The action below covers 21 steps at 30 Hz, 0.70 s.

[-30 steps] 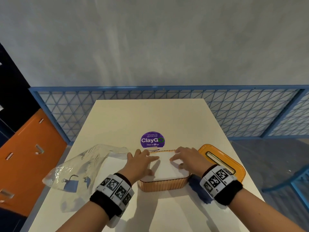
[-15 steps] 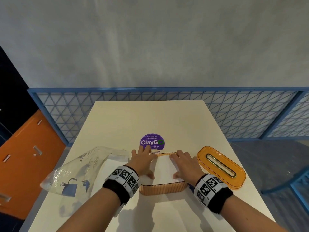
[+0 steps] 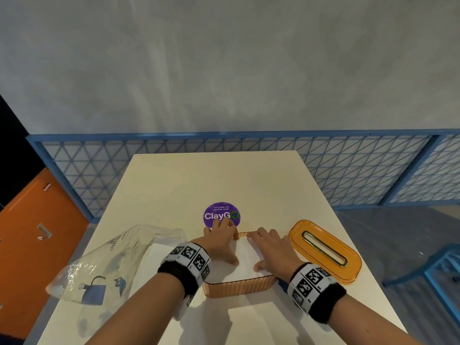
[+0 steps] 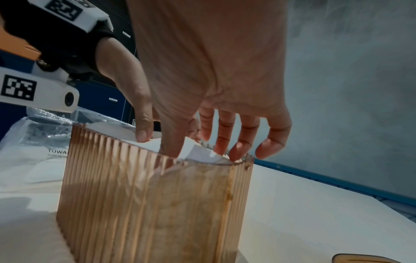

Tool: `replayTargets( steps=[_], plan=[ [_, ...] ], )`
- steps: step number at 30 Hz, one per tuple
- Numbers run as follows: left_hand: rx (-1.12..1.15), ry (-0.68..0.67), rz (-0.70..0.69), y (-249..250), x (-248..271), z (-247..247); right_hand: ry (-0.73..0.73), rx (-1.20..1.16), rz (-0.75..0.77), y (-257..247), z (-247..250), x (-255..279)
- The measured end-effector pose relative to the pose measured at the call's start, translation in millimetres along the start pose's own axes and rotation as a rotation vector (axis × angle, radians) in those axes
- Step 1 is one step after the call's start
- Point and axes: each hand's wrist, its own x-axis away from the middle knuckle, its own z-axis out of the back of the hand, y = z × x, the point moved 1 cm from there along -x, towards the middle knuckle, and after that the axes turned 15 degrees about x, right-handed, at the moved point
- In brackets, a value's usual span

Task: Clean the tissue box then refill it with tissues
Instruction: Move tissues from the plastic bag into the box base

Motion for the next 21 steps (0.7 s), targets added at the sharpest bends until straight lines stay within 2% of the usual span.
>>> replayTargets(
  steps=[3,8,11,16,21],
  plan=[
    [-0.032,-0.006,0.011,3.3,0.4,3.8,-0.007,-0.005,-0.002,0.8,0.4,-0.9],
    [-0.356,0.182,0.008,2.2,9.0,6.7,-0.020,-0.022,-0.005,2.4,-0.9,-2.3],
    [-0.422,0.209,0.050,-3.1,17.3,-5.7,-0.039,-0.032,0.016,4.1,-0.3,-4.4],
    [-0.288,0.192,0.103,-8.0,17.7,-6.0,-0.085,-0.041,0.070,6.5,6.3,-14.9],
    [-0.064,0.156,0.033,-17.1,14.5,-2.8,-0.043,0.009,0.086,4.7,5.7,-13.6]
  ],
)
